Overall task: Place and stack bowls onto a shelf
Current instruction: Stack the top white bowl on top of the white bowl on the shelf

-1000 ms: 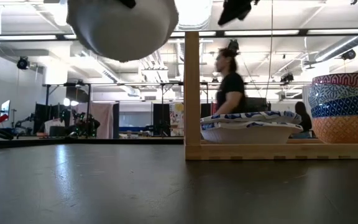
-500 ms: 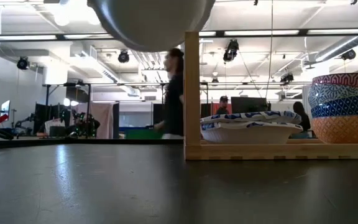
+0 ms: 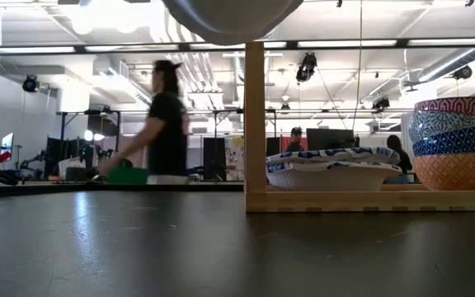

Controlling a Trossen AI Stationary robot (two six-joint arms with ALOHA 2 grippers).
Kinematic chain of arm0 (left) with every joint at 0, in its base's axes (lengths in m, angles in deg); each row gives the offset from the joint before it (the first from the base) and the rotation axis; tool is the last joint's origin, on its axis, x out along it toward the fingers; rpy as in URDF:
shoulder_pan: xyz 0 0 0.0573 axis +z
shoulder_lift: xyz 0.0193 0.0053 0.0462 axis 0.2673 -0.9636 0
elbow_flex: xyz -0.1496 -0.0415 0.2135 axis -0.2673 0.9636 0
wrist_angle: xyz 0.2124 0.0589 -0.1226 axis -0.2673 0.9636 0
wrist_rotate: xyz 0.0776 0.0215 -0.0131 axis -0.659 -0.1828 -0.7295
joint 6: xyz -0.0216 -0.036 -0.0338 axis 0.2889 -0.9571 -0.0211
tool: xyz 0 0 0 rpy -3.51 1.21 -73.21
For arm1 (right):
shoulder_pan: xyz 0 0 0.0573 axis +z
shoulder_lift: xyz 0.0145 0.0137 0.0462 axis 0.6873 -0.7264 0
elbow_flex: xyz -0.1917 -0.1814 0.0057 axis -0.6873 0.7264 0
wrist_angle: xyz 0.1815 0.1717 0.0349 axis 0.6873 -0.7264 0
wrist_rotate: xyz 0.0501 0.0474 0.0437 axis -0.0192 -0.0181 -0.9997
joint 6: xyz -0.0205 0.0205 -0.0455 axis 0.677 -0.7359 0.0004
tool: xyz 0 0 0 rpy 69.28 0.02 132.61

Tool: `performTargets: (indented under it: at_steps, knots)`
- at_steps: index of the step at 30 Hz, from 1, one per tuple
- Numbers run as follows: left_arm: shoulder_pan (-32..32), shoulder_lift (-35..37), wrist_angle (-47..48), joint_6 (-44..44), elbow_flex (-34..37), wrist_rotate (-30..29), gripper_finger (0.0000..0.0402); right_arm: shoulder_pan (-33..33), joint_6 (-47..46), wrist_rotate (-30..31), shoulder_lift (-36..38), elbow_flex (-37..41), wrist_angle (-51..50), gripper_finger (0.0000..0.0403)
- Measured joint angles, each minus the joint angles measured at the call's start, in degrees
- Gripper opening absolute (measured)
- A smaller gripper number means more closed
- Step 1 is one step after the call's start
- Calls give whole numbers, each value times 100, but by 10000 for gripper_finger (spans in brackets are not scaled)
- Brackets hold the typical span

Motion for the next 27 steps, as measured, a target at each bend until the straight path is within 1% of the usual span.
performTargets:
  at_steps: [4, 8, 10, 15, 19, 24, 27]
  knots:
    - [0, 0, -48, 99, 0, 0, 1, 0, -458, -156, -29, 0, 3, 123]
    - [0, 0, -66, 105, 0, 2, 1, -1, -525, -363, -29, 0, 18, 108]
    - [-2, -23, -117, 48, 0, 4, 1, -1, -531, -518, -29, -1, 20, 90]
    - [-7, -117, -310, 82, 0, 33, 5, 1, -496, -913, -48, 0, -10, 23]
    - [9, -167, -442, 122, 0, -20, 30, -2, -577, -1011, -62, 0, 47, 11]
    - [9, -173, -626, 380, 0, -84, 80, -5, -911, -1028, -62, 0, -1, 9]
    - [9, -170, -653, 591, 0, -86, 109, -19, -1225, -1035, -62, 0, -257, 9]
